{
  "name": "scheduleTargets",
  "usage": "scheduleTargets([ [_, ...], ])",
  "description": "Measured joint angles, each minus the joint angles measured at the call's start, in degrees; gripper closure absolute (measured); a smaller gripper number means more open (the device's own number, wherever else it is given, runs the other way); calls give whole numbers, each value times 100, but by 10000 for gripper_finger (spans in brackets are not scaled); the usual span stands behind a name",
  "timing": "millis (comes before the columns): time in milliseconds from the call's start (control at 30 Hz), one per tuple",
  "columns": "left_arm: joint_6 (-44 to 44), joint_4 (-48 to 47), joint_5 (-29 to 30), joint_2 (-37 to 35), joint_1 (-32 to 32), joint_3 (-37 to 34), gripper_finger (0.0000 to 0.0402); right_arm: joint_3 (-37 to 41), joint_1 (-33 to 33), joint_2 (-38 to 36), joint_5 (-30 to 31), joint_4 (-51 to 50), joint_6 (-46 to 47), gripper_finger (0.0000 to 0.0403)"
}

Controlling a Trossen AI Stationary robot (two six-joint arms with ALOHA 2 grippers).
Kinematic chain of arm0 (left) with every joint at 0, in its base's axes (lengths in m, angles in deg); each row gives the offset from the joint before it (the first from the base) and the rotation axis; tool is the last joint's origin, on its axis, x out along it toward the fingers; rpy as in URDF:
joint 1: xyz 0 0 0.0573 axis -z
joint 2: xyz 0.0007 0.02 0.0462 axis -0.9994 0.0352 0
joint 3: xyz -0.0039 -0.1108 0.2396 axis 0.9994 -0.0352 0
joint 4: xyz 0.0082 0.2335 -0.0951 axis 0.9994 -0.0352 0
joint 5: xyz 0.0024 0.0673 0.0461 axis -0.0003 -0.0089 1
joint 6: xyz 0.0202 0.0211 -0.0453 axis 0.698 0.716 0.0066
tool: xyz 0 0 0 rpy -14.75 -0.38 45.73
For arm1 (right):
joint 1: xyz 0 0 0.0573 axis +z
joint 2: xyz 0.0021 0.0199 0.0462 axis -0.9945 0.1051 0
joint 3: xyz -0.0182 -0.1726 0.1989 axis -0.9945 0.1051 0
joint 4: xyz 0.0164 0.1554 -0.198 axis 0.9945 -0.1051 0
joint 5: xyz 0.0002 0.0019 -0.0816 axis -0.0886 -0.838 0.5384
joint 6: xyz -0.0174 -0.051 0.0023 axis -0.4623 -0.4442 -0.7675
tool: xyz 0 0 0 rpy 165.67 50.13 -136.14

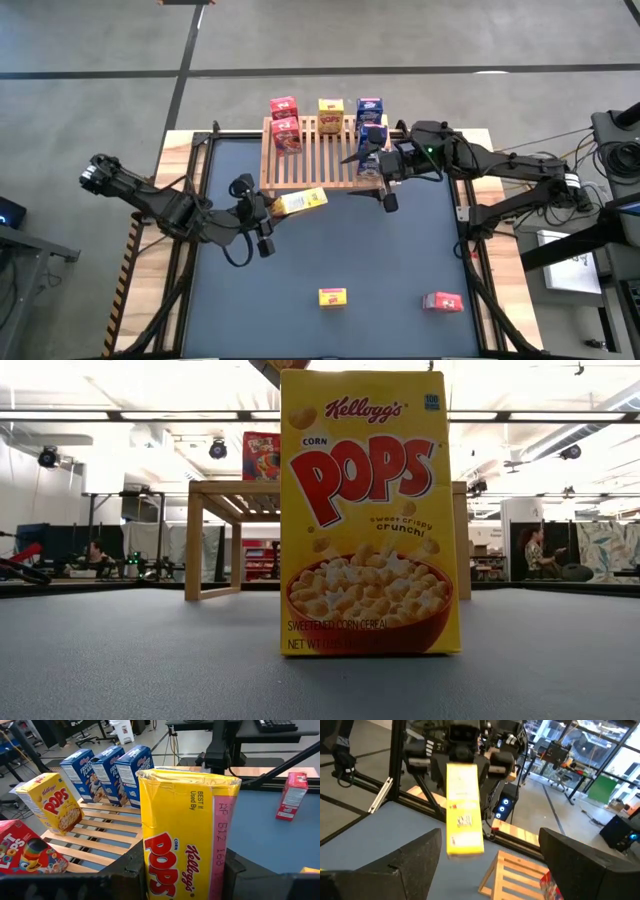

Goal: Stack cereal on shelf
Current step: Put the left yellow cereal box on the shelf aligned with the yellow cereal box

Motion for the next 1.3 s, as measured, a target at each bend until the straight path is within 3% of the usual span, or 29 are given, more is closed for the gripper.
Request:
scheduleTargets([
  [567, 199, 23, -124, 41, -312, -4, 286, -1454, 378, 1429, -2, -881, -317, 78],
  [1100, 771, 230, -637, 525, -864, -11, 286, -1849, 387, 2245, 21, -881, -314, 78],
  [1300, 783, 283, -721, 525, -878, -11, 286, -1917, 387, 2345, 304, -890, -324, 81],
])
